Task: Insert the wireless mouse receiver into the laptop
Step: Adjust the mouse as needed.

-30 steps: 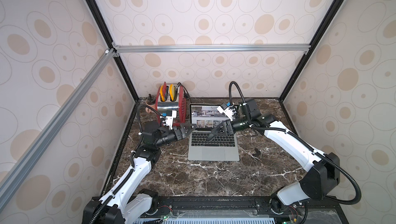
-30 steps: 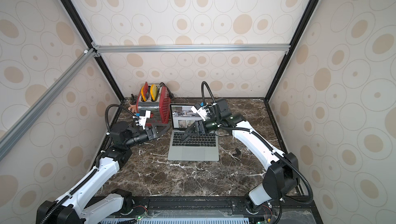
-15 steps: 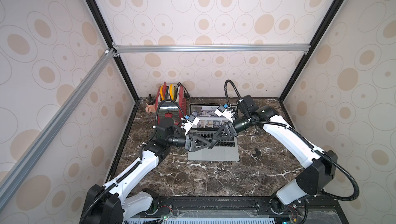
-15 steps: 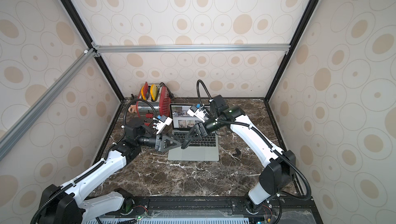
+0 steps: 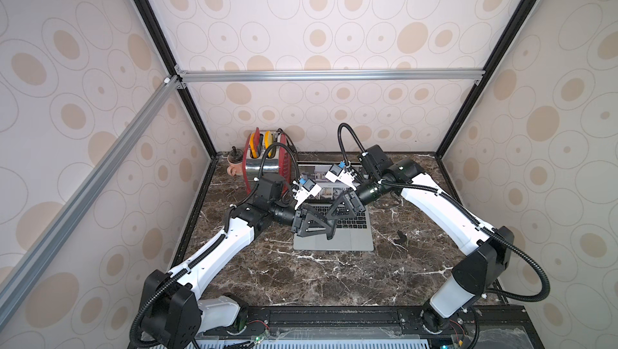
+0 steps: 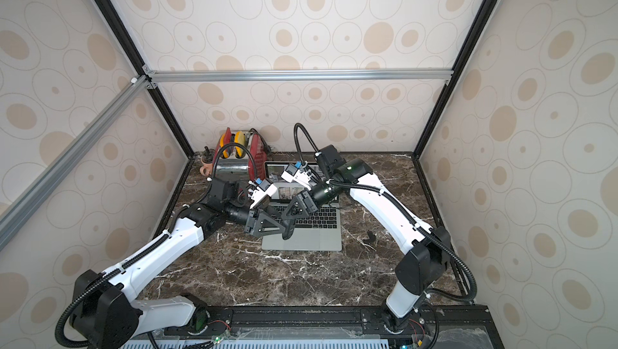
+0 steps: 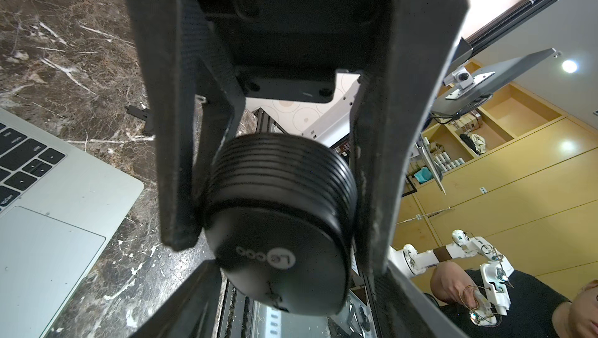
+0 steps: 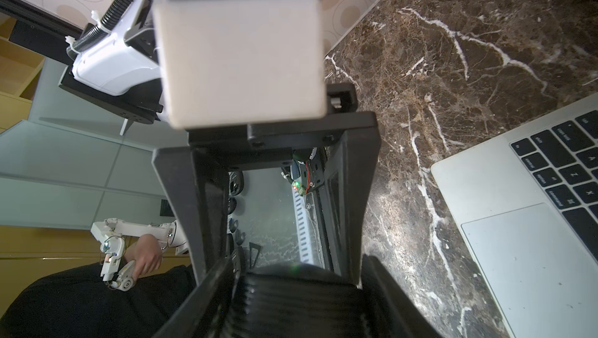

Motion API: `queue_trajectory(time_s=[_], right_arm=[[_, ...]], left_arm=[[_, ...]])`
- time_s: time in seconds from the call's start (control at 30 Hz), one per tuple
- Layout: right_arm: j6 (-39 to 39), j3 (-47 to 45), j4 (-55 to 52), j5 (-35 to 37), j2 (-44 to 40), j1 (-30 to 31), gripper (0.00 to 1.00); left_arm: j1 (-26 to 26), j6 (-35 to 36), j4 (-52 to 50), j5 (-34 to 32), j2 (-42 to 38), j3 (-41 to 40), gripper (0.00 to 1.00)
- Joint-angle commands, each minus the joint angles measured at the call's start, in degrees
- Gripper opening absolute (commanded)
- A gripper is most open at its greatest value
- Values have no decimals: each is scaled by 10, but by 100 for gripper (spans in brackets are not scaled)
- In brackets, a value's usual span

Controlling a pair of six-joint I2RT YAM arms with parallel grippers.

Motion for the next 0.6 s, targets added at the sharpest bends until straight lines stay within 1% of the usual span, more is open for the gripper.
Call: queue_trajectory(time_s=[0.0, 0.1, 0.2, 0.27, 0.4, 0.5, 0.57], right_arm=[[-11, 17, 0, -10, 4, 9, 1], [10, 9, 25, 2, -5, 9, 0], [30, -3, 55, -1, -19, 8, 0], [41, -10, 74, -9, -28, 9, 0], [66, -27, 118, -19, -43, 9, 0], [67, -25, 125, -22, -43, 19, 0], [66, -23, 127, -23, -42, 26, 0]], left_arm=[[-6, 41, -15, -16, -14, 24, 77], [-6, 14, 21, -53, -39, 9, 81], [1, 13, 21, -99, -55, 1, 86], [6, 8, 30, -95, -56, -5, 87], [6, -38, 97, -51, -51, -20, 87], [6, -78, 151, -30, -54, -24, 86], [5, -82, 160, -22, -60, -21, 85]])
